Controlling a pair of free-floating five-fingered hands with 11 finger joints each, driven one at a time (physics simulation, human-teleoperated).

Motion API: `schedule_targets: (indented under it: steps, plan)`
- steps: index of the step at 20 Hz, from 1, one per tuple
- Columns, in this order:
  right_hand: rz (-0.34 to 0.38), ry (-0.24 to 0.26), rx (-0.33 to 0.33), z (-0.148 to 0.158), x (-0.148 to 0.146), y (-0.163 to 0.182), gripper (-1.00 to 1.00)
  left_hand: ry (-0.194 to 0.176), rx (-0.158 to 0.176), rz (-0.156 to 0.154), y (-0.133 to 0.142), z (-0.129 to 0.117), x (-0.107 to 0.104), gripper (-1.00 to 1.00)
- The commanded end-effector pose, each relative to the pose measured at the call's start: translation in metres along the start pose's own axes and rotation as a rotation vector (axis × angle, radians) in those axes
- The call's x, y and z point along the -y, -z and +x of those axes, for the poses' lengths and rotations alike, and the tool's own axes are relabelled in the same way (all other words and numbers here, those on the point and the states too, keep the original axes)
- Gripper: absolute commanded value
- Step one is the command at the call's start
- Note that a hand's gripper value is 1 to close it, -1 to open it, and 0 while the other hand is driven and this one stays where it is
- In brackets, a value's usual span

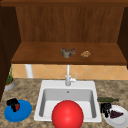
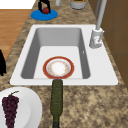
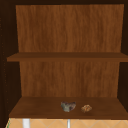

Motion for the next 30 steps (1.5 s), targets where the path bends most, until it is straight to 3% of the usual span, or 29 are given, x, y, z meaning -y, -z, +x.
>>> schedule_targets:
  steps: [1,7,10,14,25,28,30]
  plan:
    - [0.000,0.000,0.000,0.000,0.000,0.000,0.00,-0.001,-0.006,-0.009,0.000,0.002,0.001,1.00]
    - [0.000,0.000,0.000,0.000,0.000,0.000,0.00,0.010,-0.004,0.015,0.020,0.016,-0.037,1.00]
    - [0.000,0.000,0.000,0.000,0.000,0.000,0.00,0.009,-0.002,0.004,0.037,0.027,-0.055,1.00]
    - [0.000,0.000,0.000,0.000,0.000,0.000,0.00,0.017,-0.025,0.009,0.068,0.039,-0.070,1.00]
    - [0.000,0.000,0.000,0.000,0.000,0.000,0.00,0.047,-0.032,0.010,0.152,0.044,-0.068,1.00]
    - [0.000,0.000,0.000,0.000,0.000,0.000,0.00,0.038,-0.059,0.018,0.167,0.030,-0.070,1.00]
    - [0.000,0.000,0.000,0.000,0.000,0.000,0.00,0.037,-0.056,0.016,0.181,0.025,-0.069,1.00]
